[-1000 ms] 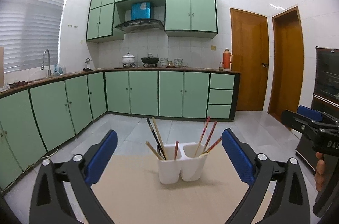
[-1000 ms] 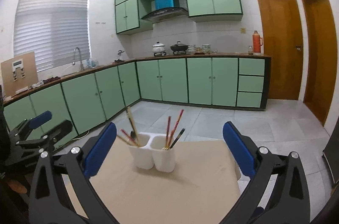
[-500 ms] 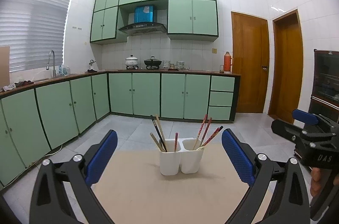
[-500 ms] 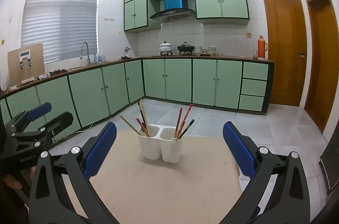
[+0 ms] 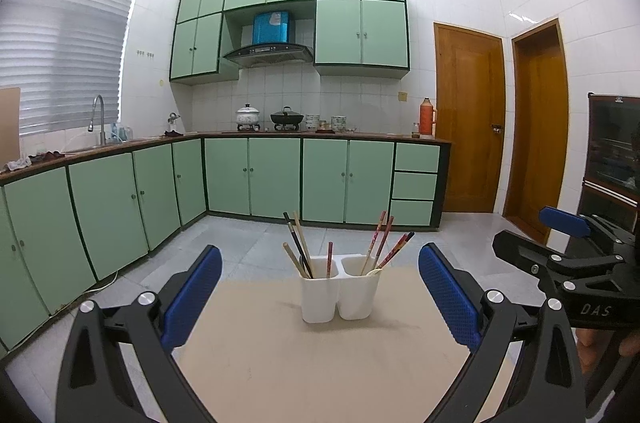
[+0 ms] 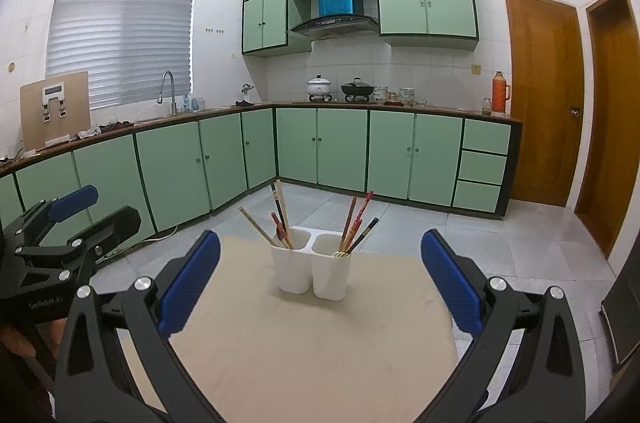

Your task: Organize utensils

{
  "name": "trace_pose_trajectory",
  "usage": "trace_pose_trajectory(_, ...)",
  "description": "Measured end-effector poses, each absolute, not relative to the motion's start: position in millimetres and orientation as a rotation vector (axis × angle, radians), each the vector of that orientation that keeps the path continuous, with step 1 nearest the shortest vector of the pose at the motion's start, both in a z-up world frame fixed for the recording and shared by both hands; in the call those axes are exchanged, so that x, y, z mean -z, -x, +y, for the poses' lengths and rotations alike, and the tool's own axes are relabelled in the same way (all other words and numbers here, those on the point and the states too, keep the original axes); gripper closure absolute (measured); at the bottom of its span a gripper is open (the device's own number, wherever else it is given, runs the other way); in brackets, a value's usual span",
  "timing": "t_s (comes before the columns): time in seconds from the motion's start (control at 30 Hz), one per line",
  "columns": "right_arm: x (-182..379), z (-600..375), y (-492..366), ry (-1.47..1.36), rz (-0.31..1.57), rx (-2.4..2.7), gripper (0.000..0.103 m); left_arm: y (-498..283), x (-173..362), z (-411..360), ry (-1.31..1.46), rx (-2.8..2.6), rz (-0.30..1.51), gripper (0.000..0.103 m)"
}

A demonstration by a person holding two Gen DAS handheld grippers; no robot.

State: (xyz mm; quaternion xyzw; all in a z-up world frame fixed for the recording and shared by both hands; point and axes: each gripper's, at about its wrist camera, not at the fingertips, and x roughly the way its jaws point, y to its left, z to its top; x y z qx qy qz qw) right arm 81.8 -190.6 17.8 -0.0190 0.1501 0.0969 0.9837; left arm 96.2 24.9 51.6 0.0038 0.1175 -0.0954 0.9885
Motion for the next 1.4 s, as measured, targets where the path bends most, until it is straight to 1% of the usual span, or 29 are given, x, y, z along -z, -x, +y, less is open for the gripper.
trace_pose_trajectory(1.4,-17.0,-183.4,-80.9,0.05,0.307,-0.199,0.005,-89.7,-50.0,34.5,0.016,0.174,0.234,0.006)
